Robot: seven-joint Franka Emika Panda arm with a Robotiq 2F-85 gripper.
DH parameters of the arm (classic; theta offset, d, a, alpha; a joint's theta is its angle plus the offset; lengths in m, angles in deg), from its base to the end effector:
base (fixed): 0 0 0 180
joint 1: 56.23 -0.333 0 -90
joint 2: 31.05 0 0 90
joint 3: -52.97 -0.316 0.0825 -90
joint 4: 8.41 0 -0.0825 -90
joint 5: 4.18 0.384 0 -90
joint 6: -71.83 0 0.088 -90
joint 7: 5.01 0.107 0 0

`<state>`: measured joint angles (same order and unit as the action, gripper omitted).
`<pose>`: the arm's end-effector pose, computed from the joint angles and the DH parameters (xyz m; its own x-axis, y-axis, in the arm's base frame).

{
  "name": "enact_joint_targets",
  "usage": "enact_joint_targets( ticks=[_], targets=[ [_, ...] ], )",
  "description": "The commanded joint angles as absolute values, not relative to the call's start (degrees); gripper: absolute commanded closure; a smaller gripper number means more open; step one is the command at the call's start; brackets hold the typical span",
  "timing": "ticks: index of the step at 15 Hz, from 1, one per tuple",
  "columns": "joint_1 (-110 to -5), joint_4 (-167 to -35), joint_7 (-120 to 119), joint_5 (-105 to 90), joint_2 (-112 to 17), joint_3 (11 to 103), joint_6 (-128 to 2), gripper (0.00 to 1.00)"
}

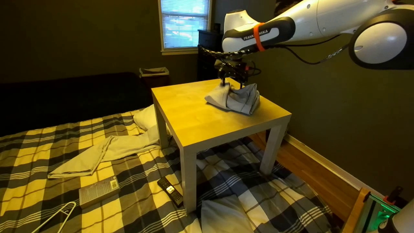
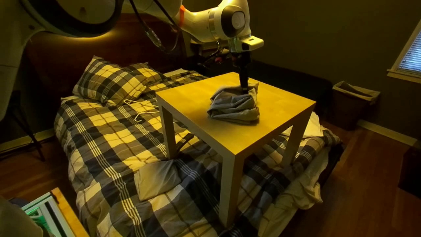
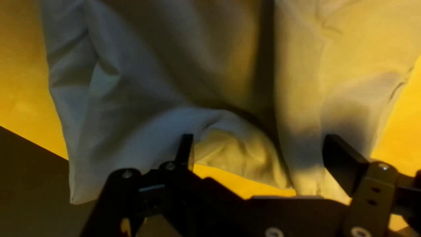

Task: Fold the pillowcase on the table from the left to right.

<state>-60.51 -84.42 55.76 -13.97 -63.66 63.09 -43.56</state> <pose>0.7276 -0.0560 0.4210 0.4687 -0.8390 0.2762 -0.8764 -0.4808 0.0267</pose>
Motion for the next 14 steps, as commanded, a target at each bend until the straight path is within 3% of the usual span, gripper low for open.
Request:
enact_joint_targets(
  ticks=[1,14],
  targets=[
    [-60.4,-81.1,59.7,-14.8,-67.8,63.7,-42.3,0.0],
    [-55.6,-74.8,54.6,-9.1,-75.2,61.5,-40.0,0.0]
  ],
)
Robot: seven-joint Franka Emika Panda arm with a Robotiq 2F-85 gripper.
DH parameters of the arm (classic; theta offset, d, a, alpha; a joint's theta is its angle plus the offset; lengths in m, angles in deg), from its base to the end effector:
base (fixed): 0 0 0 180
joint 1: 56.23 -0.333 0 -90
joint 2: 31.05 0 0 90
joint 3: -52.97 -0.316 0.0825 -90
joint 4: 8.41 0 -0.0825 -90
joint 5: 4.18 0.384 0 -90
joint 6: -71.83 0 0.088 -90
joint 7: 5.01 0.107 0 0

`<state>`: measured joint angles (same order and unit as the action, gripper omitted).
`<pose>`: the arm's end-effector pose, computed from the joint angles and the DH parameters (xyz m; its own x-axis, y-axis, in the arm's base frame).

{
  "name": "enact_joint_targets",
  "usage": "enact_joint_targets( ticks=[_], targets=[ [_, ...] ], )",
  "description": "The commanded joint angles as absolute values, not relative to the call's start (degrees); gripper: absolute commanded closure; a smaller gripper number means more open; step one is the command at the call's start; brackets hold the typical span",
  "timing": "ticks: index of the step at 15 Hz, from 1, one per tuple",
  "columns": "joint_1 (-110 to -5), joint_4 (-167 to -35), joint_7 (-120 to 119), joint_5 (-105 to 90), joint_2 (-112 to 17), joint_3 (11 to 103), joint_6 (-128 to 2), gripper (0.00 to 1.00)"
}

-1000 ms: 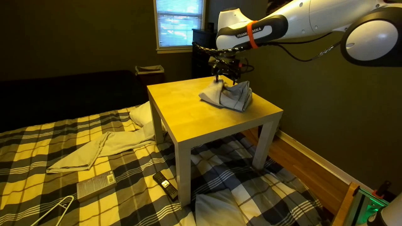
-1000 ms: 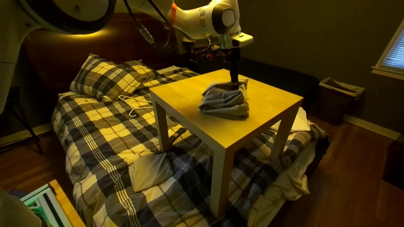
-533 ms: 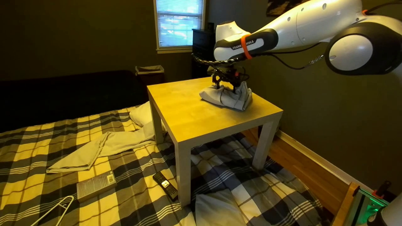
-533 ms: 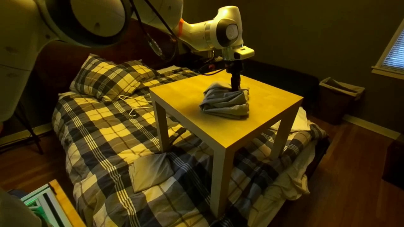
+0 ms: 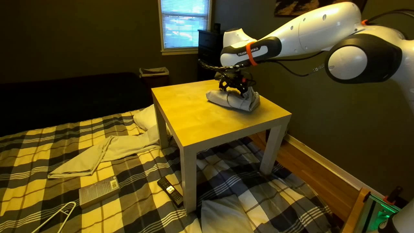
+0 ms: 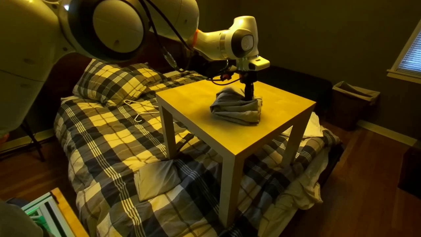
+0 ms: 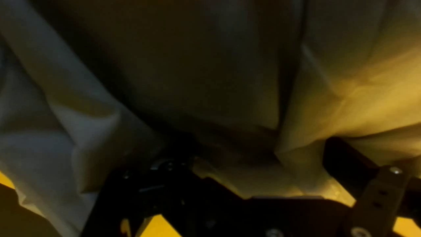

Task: Fold the pillowcase on the table from the left to right.

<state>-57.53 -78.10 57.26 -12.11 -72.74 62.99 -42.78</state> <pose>0.7483 -0.0873 0.3562 0.4147 -0.8779 0.2395 -0.9090 -0.4115 0.0658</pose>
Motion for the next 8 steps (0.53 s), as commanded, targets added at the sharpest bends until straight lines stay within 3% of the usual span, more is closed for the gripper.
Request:
enact_joint_targets(
  ticks=[1,8],
  targets=[
    [-55.2,-74.1,53.8,-8.4,-75.5,61.3,-39.0,0.0],
    [-56.7,-72.6,55.7,-9.4,-71.5,63.1,-32.2,0.0]
  ],
)
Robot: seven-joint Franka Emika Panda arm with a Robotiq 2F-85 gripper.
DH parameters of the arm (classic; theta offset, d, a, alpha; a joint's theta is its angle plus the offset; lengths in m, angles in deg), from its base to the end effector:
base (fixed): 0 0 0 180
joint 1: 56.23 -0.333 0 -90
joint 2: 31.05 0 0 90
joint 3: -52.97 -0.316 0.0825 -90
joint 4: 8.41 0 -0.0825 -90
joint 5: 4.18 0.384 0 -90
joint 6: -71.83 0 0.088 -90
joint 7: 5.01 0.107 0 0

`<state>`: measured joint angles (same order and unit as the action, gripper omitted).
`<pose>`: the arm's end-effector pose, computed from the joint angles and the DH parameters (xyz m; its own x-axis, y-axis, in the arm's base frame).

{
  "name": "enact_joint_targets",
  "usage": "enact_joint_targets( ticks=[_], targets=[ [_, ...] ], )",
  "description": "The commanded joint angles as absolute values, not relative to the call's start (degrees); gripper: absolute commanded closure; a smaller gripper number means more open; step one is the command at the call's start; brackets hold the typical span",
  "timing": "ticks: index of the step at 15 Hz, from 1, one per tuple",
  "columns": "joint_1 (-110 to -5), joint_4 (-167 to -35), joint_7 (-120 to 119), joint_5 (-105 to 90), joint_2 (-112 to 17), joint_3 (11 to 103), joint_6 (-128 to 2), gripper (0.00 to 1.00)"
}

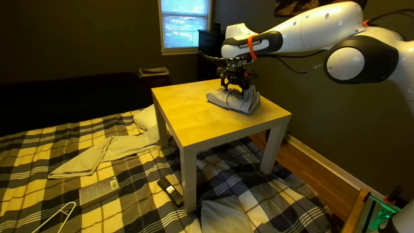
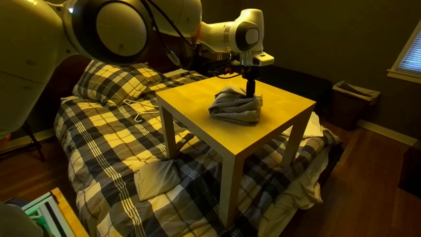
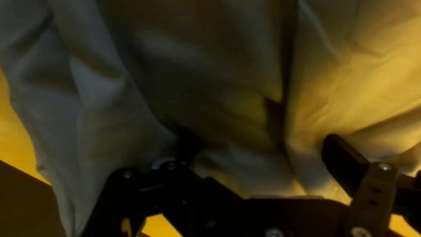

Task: Fold the pillowcase on the table from the left to right.

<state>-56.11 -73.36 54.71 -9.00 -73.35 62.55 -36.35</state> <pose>0.7482 -0.0964 0.3765 0.4159 -0.8924 0.1750 -0.9094 -0.4081 0.0801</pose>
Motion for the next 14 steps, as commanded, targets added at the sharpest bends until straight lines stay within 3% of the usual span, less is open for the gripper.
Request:
enact_joint_targets(
  ticks=[1,14],
  targets=[
    [-56.7,-72.4,55.7,-9.4,-70.7,63.0,-30.9,0.0],
    [-54.9,-75.1,54.8,-9.8,-68.2,63.7,-26.6,0.0]
  ],
)
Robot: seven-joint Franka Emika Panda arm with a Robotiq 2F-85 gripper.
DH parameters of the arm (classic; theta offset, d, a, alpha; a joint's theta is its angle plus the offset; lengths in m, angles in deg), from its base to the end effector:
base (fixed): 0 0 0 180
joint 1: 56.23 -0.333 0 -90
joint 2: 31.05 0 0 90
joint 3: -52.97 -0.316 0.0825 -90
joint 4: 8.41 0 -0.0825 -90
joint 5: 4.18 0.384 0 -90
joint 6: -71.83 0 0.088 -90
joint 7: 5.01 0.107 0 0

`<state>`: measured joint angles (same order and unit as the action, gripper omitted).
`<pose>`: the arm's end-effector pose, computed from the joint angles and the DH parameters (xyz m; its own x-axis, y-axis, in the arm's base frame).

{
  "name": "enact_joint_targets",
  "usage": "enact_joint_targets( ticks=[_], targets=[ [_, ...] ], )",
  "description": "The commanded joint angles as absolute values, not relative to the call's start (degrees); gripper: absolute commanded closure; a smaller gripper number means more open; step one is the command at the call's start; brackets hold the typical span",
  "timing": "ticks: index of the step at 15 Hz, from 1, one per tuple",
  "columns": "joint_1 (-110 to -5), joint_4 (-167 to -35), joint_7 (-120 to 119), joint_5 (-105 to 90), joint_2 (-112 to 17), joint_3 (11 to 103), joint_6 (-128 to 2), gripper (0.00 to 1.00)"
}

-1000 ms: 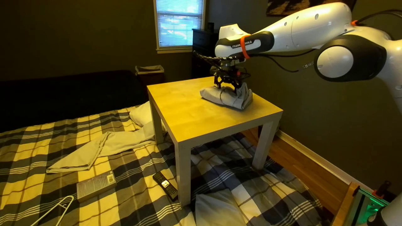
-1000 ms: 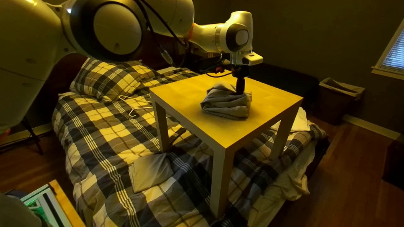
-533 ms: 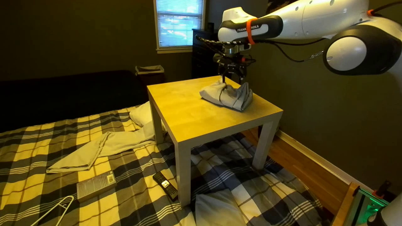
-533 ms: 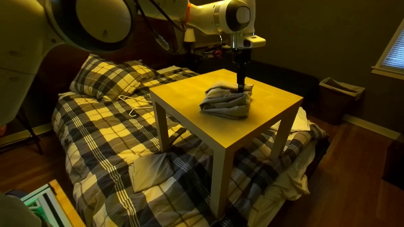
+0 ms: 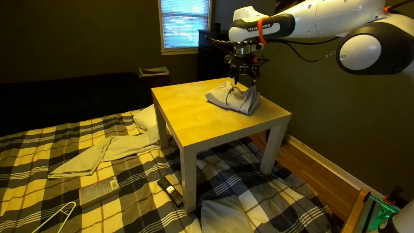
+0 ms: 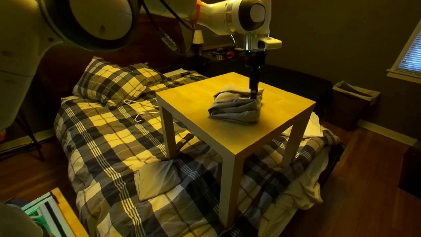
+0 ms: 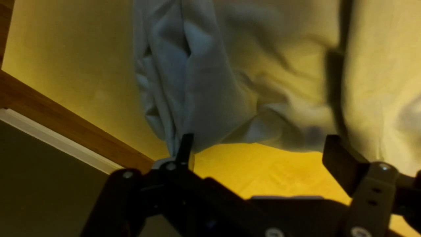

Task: Fold the pillowcase on the table from the left to right.

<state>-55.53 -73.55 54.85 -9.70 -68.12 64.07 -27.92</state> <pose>0.7218 -0.1193 0.4315 0.3714 -0.9141 0.1626 -0.9260 -0.3520 0.1364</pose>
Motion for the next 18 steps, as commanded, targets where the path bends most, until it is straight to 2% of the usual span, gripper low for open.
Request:
enact_joint_targets(
  ticks=[1,7,18],
  targets=[
    [-54.8,-75.4,54.7,-9.8,-68.3,63.7,-25.9,0.0],
    [-53.6,-77.0,53.8,-9.1,-69.0,63.5,-23.3,0.0],
    [-48.9,-77.0,44.9,-1.8,-74.7,61.6,-30.8,0.0]
  ],
)
